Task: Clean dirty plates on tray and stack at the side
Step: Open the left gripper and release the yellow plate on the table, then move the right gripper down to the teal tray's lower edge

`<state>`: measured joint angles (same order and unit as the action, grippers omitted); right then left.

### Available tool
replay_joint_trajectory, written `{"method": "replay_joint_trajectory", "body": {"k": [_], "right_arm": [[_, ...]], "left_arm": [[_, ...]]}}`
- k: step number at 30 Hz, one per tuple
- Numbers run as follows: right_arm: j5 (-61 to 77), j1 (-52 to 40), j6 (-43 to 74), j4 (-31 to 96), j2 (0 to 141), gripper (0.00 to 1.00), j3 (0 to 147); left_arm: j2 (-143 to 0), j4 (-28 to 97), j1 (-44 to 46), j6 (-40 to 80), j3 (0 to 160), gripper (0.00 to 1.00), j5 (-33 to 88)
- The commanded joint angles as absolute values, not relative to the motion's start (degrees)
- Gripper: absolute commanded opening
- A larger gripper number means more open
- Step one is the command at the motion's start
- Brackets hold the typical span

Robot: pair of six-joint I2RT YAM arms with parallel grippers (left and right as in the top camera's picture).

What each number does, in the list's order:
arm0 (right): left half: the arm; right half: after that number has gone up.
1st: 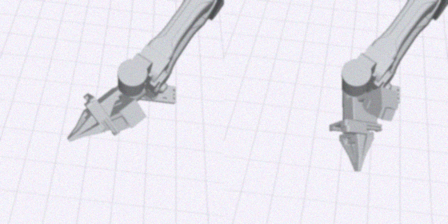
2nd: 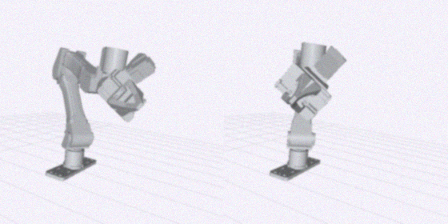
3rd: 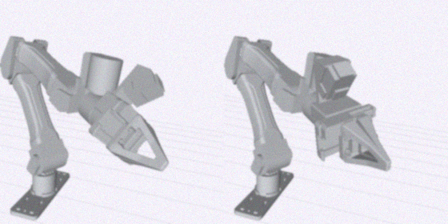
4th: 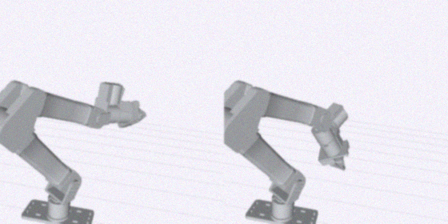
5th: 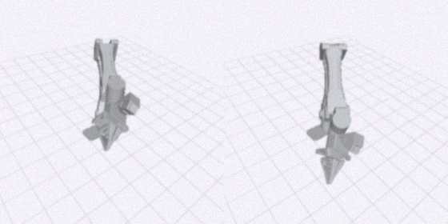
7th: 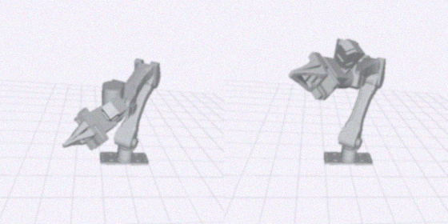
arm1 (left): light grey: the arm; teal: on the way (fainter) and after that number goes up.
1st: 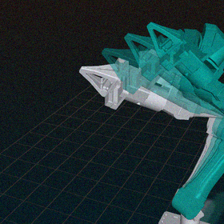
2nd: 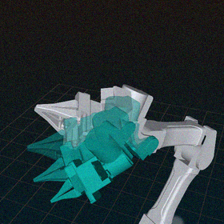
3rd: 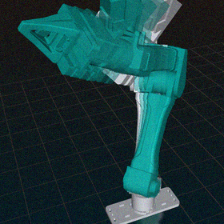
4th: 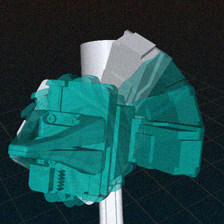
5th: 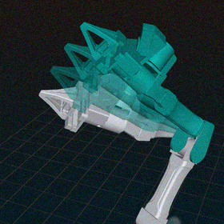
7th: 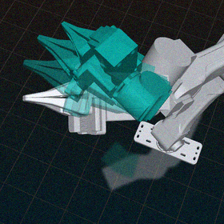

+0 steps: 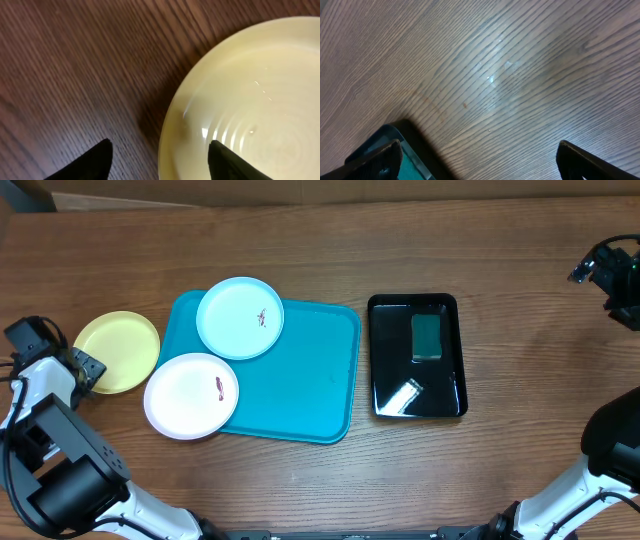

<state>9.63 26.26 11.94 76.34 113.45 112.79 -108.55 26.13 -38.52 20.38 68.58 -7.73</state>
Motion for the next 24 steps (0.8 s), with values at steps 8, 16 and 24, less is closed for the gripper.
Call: {"method": "replay_joint_trajectory", "body": {"k": [8,16,24], "right_arm": [[9.5,26.3,12.0,76.1,113.1,1.0,113.7],[9.5,26.3,12.0,76.1,113.1,1.0,113.7],[10.2,26.2,12.0,67.5,113.1,1.0,113.7]], "left_arm": [[-97.8,29.8,-34.2,21.7,72.5,0.89,-0.2],[-92.6,33.8,-28.3,22.3,72.5,1.0,10.2],[-92.6,37.5,-25.5,22.3,72.5,1.0,10.1]]}}
